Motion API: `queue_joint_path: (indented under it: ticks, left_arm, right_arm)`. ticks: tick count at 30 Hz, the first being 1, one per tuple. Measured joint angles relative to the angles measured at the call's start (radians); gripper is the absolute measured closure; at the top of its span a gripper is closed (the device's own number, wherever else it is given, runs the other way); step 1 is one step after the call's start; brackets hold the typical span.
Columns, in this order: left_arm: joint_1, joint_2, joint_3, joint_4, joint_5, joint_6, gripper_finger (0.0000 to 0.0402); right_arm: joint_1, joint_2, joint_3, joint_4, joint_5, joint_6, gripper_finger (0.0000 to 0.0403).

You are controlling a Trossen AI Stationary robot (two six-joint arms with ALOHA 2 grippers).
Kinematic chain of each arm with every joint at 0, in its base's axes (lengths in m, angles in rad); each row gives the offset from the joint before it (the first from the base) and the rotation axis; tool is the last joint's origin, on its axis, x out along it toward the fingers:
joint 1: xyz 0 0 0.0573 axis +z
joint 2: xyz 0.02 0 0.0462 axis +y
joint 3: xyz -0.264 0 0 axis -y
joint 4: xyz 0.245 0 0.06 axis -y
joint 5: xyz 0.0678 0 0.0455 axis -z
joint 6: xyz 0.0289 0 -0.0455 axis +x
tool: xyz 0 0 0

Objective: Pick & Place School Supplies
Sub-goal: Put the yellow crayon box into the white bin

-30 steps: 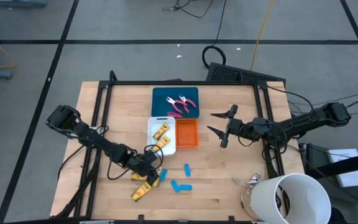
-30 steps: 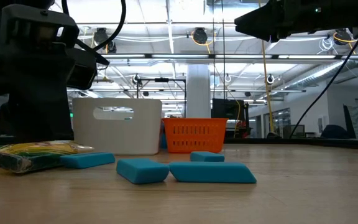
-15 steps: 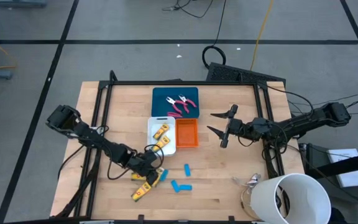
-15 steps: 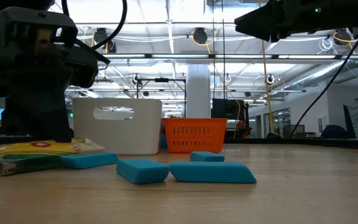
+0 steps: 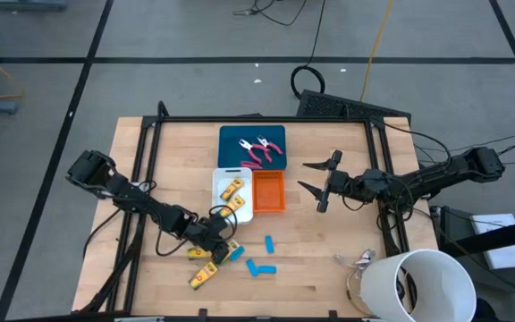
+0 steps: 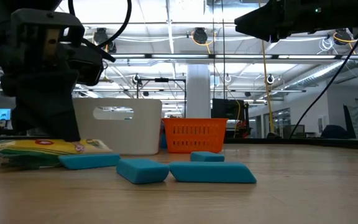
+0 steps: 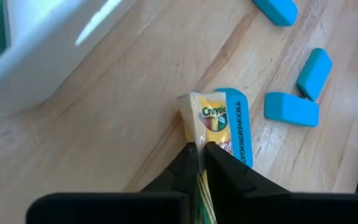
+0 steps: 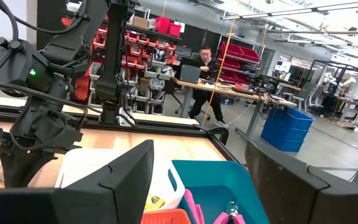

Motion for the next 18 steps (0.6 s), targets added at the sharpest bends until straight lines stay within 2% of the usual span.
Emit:
queue_joint_path:
  ticks: [4,10,18]
  left_arm:
    - [0.0,0.0,0.0,-0.002,0.0,0.009,0.037]
    - [0.0,0.0,0.0,0.017,0.0,0.024,0.0397]
    - [0.0,0.0,0.0,0.025,0.003,0.026,0.0398]
  right_arm:
    - [0.0,0.0,0.0,0.0,0.0,0.0,0.0156]
    - [0.0,0.0,0.0,0.0,0.0,0.0,0.0156]
    - [0.0,0.0,0.0,0.0,0.0,0.0,0.0156]
